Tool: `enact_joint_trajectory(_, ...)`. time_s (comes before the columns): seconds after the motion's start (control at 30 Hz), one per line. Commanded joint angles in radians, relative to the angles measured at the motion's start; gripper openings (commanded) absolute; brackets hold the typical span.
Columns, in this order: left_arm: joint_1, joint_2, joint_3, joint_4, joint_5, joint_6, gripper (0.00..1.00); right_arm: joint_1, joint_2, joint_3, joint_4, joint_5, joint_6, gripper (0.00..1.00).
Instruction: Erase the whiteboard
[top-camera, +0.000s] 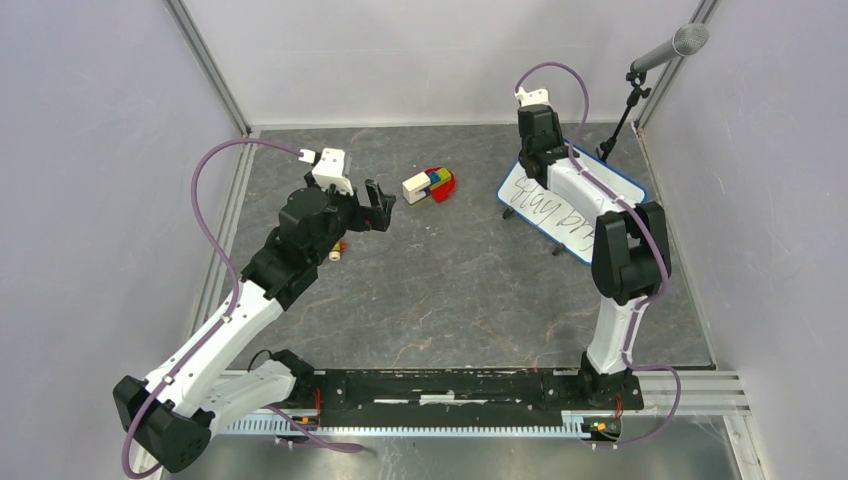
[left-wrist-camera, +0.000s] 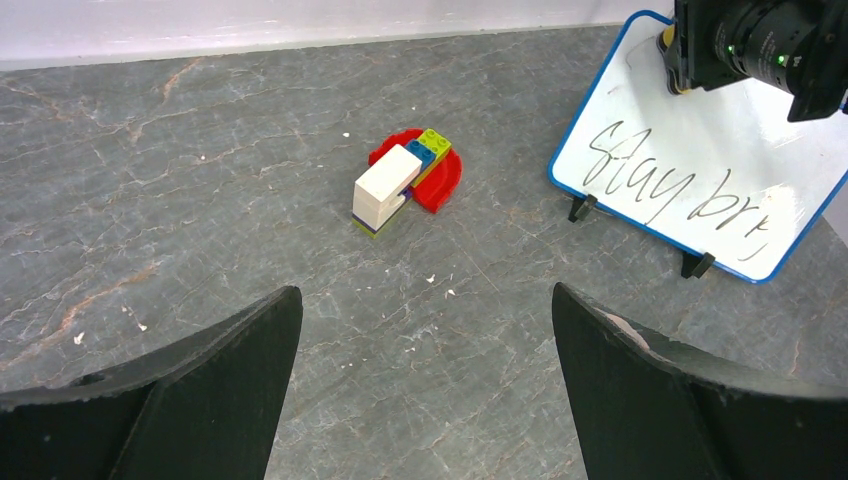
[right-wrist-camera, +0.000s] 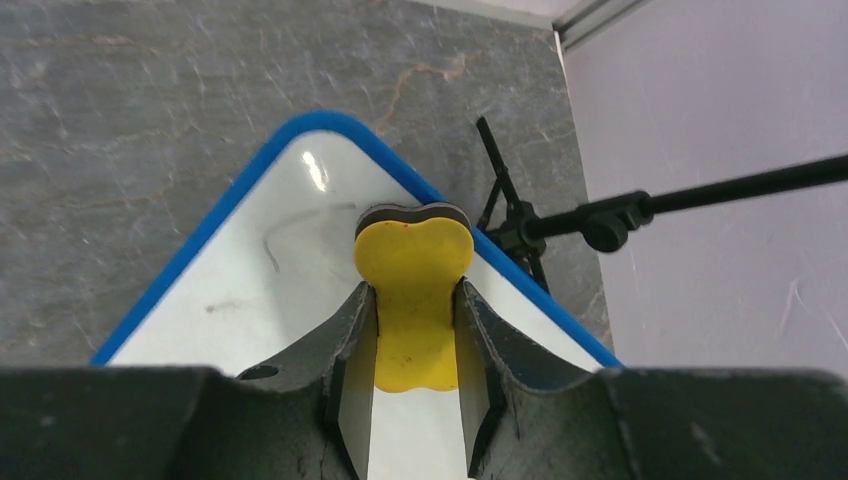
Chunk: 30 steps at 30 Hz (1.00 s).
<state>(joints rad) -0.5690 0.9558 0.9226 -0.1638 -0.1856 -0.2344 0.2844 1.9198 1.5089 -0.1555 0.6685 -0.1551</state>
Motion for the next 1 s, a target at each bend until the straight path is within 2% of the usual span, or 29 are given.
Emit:
enact_joint_trajectory(0.0, -0.003, -0.008, 0.030, 0.017, -0.018, 0.036, 1.00, 0.022, 0.046, 0.082, 0.005, -0.032, 0.002, 0.35)
enact_joint_trajectory(0.37, -0.004, -0.011, 0.032, 0.014, -0.017, 0.040, 1.00, 0.090, 0.111, 0.074, -0.028, -0.132, 0.070, 0.32)
enact_joint_trajectory(0.5, -0.003, -0.018, 0.032, 0.014, -0.019, 0.040, 1.00, 0.083, 0.099, 0.093, -0.028, -0.081, 0.048, 0.32)
enact_joint_trajectory(0.8, -0.003, -0.031, 0.032, 0.014, -0.011, 0.038, 1.00, 0.019, 0.109, 0.269, -0.058, 0.015, -0.067, 0.33)
enact_joint_trajectory(0.97, -0.003, -0.021, 0.032, 0.015, 0.003, 0.035, 1.00, 0.018, 0.132, 0.261, -0.065, 0.012, -0.074, 0.33)
